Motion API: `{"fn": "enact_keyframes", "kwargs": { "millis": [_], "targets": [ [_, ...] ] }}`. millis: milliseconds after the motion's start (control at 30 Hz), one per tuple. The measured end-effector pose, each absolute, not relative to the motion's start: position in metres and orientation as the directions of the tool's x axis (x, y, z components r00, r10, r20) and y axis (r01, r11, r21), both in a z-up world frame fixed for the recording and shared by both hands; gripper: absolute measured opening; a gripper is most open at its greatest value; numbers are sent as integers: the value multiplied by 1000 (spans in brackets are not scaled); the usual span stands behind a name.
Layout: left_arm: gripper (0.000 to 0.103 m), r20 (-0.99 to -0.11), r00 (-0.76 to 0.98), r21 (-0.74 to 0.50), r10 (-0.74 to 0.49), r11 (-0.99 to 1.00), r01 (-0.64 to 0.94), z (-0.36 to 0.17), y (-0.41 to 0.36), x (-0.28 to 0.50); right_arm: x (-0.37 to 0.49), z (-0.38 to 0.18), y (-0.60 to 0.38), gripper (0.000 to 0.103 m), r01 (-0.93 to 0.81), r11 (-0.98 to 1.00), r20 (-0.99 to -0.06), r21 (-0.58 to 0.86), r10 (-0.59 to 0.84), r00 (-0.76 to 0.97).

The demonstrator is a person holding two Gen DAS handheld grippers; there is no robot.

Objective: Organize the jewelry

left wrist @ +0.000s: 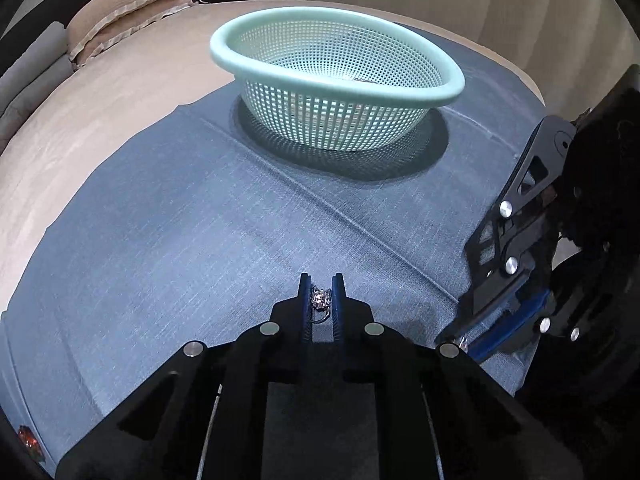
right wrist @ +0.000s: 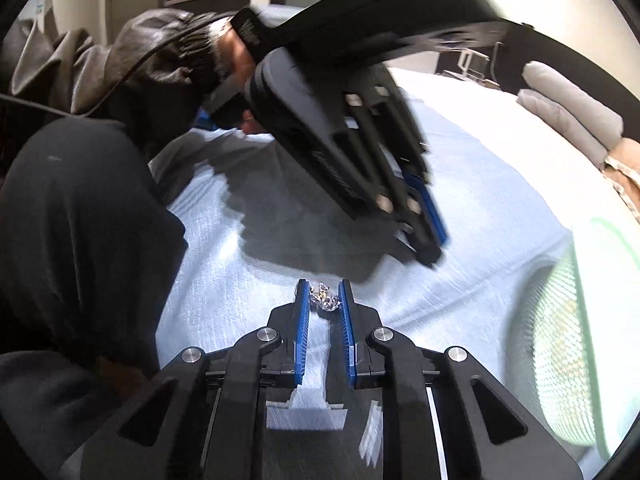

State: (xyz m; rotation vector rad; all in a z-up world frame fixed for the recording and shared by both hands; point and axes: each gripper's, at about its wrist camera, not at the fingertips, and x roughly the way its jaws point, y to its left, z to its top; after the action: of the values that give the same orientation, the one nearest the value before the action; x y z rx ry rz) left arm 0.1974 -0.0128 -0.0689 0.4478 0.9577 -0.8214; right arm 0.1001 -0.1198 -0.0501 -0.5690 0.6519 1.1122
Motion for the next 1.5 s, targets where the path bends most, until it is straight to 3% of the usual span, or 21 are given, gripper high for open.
{"fn": "enact_keyframes", "kwargs": {
  "millis": [400,1133,1500],
  "targets": [
    [11,-876,321,27,-359,630,776,-48,-8,167,95,-13,-171,14,-863,486,-694,-138,574,434],
    [11,-806,381,109,-453,519,848,42,-85,191,135,79,-265,14,-683,689,-565,-244,471,677],
    [11,-825,328,89,-460,467,880,18,-129,240,193,44,-277,14,-675,715,-604,-181,461,650]
  ]
}}
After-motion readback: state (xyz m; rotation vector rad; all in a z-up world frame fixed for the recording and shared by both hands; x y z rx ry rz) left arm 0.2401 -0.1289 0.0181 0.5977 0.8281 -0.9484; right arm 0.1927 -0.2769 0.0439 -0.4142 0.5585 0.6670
